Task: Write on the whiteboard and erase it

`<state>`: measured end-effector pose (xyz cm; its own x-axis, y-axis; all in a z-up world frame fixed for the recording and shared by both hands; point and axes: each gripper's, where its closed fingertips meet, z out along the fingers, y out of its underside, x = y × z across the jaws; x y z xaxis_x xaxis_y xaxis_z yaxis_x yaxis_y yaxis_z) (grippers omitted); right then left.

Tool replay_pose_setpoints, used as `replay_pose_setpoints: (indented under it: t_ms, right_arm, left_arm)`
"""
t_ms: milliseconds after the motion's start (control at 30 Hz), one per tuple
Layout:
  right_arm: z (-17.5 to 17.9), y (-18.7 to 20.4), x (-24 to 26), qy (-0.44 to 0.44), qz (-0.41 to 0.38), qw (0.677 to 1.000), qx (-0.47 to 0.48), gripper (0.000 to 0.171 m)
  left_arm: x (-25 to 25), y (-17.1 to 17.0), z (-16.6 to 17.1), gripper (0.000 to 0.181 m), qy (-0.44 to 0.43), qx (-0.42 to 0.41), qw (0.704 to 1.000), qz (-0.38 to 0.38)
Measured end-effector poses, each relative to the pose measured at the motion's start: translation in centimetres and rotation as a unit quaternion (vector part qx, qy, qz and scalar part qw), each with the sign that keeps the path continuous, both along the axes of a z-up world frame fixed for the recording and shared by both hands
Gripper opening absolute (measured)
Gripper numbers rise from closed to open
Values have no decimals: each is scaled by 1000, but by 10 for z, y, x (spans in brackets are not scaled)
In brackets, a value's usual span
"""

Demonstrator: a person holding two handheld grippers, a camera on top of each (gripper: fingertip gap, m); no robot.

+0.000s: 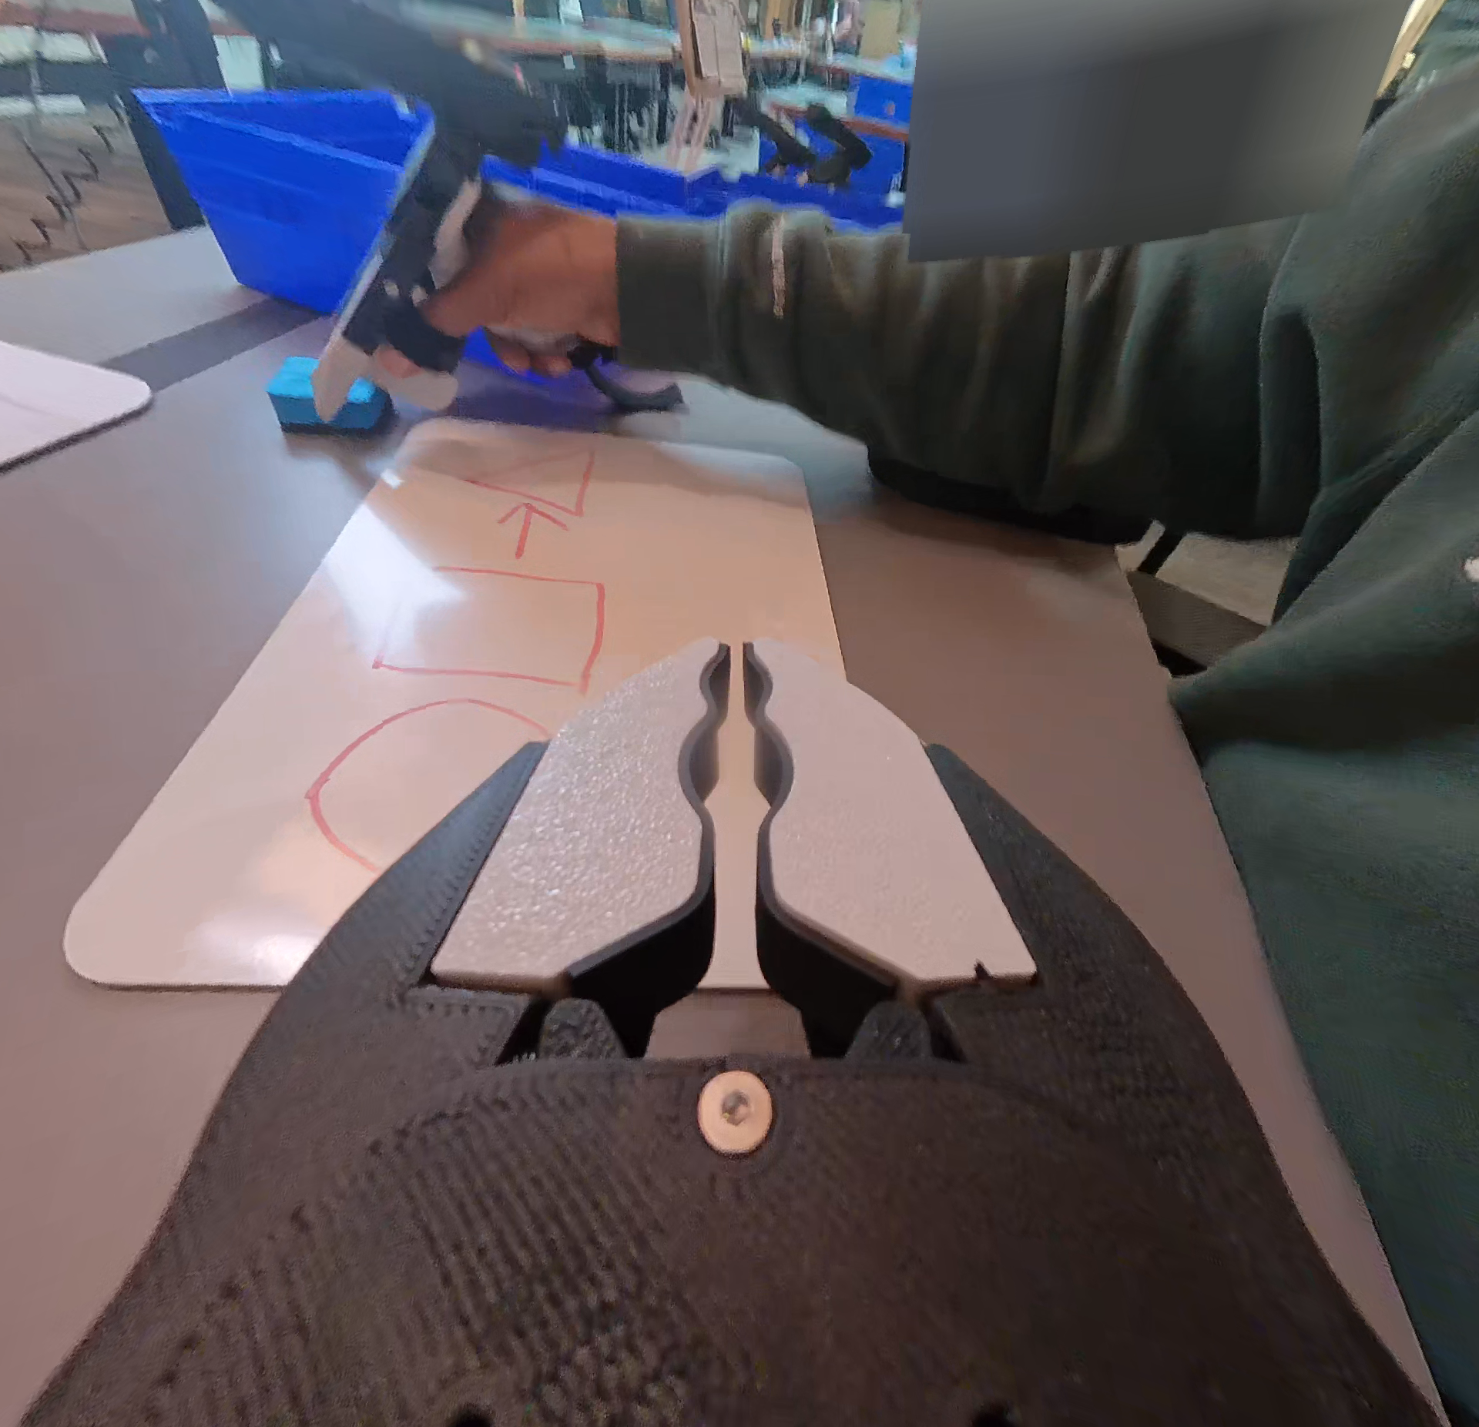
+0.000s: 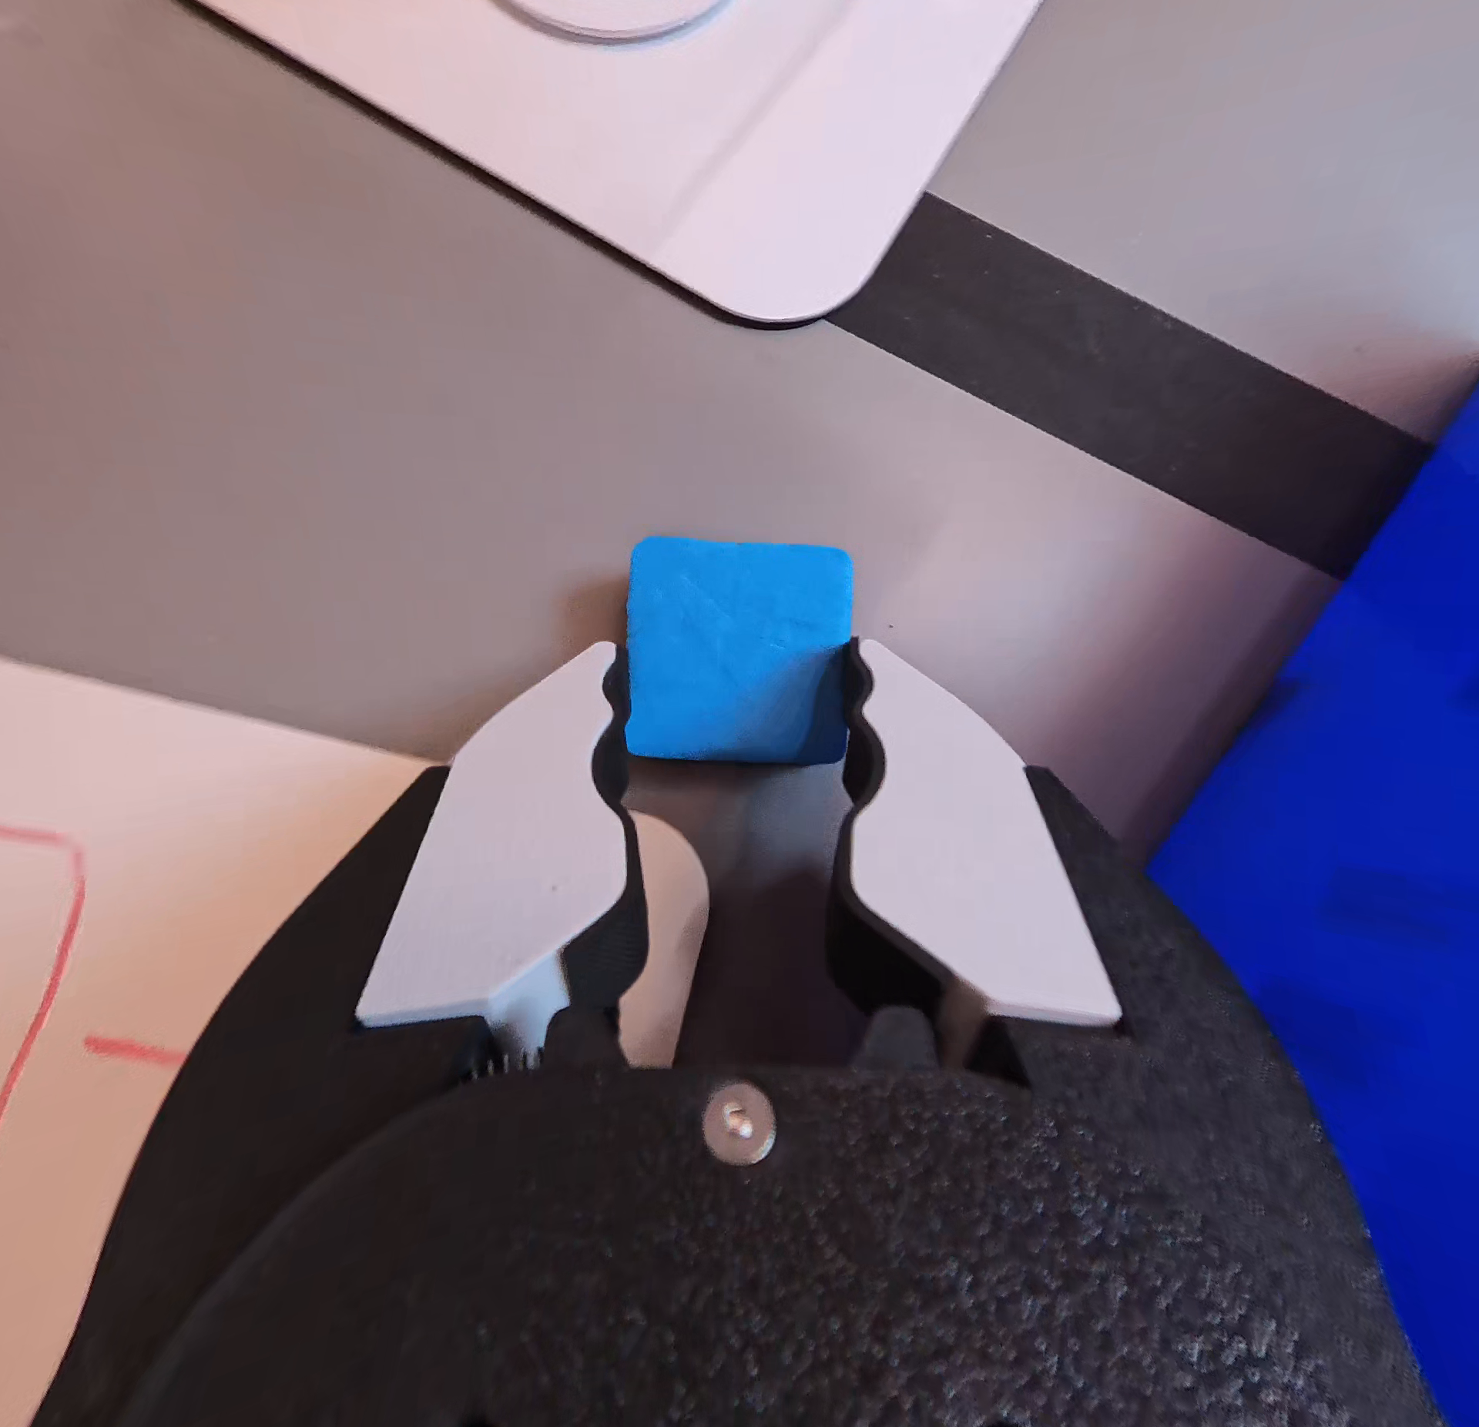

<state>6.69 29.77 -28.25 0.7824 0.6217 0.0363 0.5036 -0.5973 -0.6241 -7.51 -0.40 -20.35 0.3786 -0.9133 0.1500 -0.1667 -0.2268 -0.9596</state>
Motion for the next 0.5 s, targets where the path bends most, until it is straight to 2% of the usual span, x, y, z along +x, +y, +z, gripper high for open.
replay_pose_setpoints:
  t_ms: [100, 233, 333, 400, 500]
  right_arm:
    - [16, -21, -8, 28, 71, 997, 2, 51]
    - [36, -90, -8, 32, 157, 987, -14, 51]
    - [21, -137, 11, -22, 183, 982, -34, 51]
    - [9, -154, 24, -52, 182, 981, -39, 51]
    - [1, -174, 10, -41, 204, 977, -41, 51]
  left_arm:
    - [-4, -4, -21, 0, 70, 5, 997, -15]
    - [-9, -12, -52, 0, 173, 10, 984, -36]
    - [-8, -18, -65, 0, 222, 22, 973, -53]
    - [-5, -20, -73, 0, 248, 30, 967, -58]
    - [-7, -18, -86, 0, 314, 68, 946, -50]
